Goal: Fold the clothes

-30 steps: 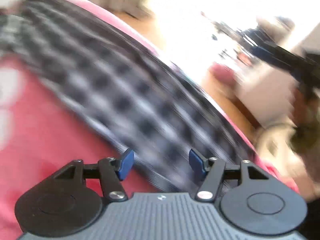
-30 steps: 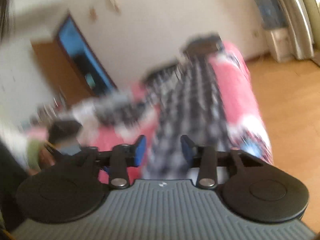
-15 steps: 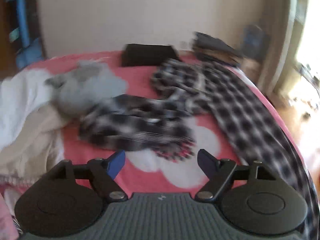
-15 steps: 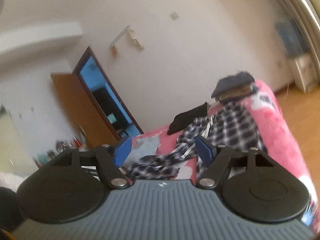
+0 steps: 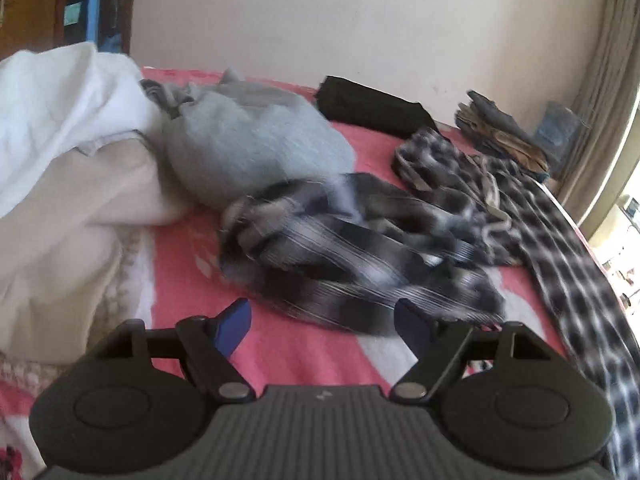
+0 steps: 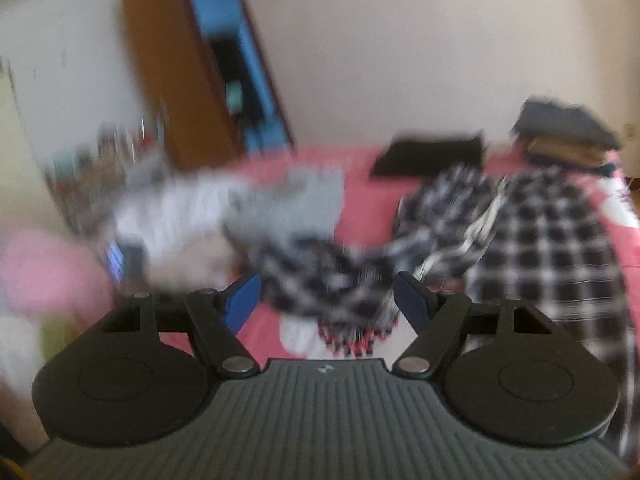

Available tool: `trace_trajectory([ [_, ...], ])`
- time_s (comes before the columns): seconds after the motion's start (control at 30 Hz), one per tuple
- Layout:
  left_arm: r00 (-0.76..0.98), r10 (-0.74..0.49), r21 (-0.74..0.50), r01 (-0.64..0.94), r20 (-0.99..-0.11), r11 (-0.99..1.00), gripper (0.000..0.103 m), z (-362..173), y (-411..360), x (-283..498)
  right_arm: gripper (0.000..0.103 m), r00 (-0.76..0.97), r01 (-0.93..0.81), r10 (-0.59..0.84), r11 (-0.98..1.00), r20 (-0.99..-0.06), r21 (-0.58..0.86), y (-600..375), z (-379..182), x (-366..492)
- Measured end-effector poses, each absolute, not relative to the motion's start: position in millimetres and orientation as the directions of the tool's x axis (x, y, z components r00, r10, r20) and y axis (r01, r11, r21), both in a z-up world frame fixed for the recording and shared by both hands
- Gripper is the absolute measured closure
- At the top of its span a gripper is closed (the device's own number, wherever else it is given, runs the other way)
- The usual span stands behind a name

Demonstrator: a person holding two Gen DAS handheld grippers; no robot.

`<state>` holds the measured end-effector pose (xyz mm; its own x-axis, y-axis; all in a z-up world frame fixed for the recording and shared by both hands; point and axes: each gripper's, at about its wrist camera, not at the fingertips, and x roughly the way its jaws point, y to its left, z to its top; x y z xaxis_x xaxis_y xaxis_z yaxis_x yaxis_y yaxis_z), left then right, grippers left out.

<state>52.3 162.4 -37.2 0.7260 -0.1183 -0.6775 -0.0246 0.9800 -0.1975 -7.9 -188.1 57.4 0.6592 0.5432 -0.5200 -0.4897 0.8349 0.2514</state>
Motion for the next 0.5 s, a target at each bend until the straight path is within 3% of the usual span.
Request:
trace_trajectory([
  [0.1,0.69,-0.113,-0.189,-0.034,-0.715,0.981,0.024,-50,172,58,0.03,0.583,-0.517,0.473,0.843,-0.661,0.148,-129,15,34],
  [0.2,0.655,-0.101,-0.161,-0.032,-0.749,0.986,0.028,-62,177,58,0.031,0.559,-0.516,0.389,0.854,-0.732,0.06,-93,-21,60],
  [0.47,0.666,-0.134,-0.226,-0.053,-0.734,0.973,0.028,-85,176,69,0.032,0.542,-0.337,0.393,0.911,-0.743,0.236,-98,-66,112],
  [0.5,0.678,-0.143,-0.245,-0.056,-0.721,0.968,0.028,-87,177,71,0.037,0.54,-0.313,0.394,0.915,-0.744,0.257,-98,-72,119],
])
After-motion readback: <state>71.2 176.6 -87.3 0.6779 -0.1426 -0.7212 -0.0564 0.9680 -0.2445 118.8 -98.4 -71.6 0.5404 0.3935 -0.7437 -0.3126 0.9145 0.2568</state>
